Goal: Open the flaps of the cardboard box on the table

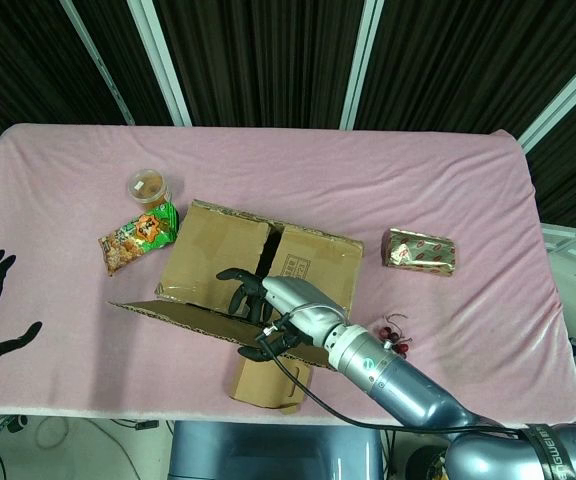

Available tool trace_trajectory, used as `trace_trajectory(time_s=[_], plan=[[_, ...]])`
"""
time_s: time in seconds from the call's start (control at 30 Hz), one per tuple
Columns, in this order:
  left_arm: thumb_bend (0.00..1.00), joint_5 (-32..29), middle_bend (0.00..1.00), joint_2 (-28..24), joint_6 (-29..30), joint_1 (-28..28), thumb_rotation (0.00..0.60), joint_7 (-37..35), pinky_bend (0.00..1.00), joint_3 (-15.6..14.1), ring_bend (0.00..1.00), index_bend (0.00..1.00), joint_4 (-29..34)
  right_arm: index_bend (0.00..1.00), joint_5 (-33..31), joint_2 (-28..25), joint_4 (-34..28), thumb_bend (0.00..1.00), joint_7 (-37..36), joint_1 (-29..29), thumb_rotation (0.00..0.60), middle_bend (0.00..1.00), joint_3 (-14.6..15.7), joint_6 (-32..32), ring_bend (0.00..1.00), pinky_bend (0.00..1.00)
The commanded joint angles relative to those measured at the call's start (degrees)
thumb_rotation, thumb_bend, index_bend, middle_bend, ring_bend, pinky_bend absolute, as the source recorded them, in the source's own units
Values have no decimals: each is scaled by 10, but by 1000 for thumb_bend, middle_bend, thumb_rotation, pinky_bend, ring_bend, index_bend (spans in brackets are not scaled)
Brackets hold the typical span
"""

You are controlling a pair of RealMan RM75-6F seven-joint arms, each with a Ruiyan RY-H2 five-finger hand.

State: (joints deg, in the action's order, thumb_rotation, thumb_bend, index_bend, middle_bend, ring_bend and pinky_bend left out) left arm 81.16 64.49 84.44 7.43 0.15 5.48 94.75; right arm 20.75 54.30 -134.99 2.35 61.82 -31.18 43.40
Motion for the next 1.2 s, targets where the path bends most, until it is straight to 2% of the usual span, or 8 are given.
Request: trace_trajectory(time_s=[0.03, 0.5, 0.63, 0.77, 0.87, 0.97, 1.07, 1.2], plan=[[167, 1, 0, 0, -1, 0, 600, 0, 0, 0, 0, 0, 0, 121, 9, -1, 0, 285, -5, 1, 600, 352, 3, -5, 463, 435], [167, 3, 0, -1, -1, 0, 600, -1, 0, 0, 0, 0, 1, 118, 32, -22, 0, 277, -33, 15, 600, 349, -2, -20, 461, 435], [167, 3, 0, -2, 0, 0, 600, -1, 0, 0, 0, 0, 0, 118, 45, -32, 0, 300, -22, 9, 600, 332, 15, -3, 447, 434], [168, 6, 0, -4, -5, 2, 600, 1, 0, -1, 0, 0, -1, 117, 93, -36, 0, 334, 16, -19, 600, 287, 59, 40, 401, 404], [183, 15, 0, -9, -8, 7, 600, 8, 0, -3, 0, 0, -3, 104, 152, -29, 0, 349, 48, -61, 600, 243, 105, 91, 351, 353], [190, 26, 0, -15, -13, 12, 600, 16, 0, -5, 0, 0, -2, 69, 214, -23, 0, 352, 72, -107, 600, 159, 146, 144, 223, 301], [191, 38, 0, -27, -22, 22, 600, 29, 0, -6, 0, 0, 5, 19, 295, -22, 0, 352, 121, -167, 600, 64, 205, 214, 92, 261], [191, 55, 0, -46, -36, 43, 600, 44, 0, 3, 0, 0, 19, 0, 388, -13, 31, 352, 179, -229, 600, 17, 262, 295, 29, 254]])
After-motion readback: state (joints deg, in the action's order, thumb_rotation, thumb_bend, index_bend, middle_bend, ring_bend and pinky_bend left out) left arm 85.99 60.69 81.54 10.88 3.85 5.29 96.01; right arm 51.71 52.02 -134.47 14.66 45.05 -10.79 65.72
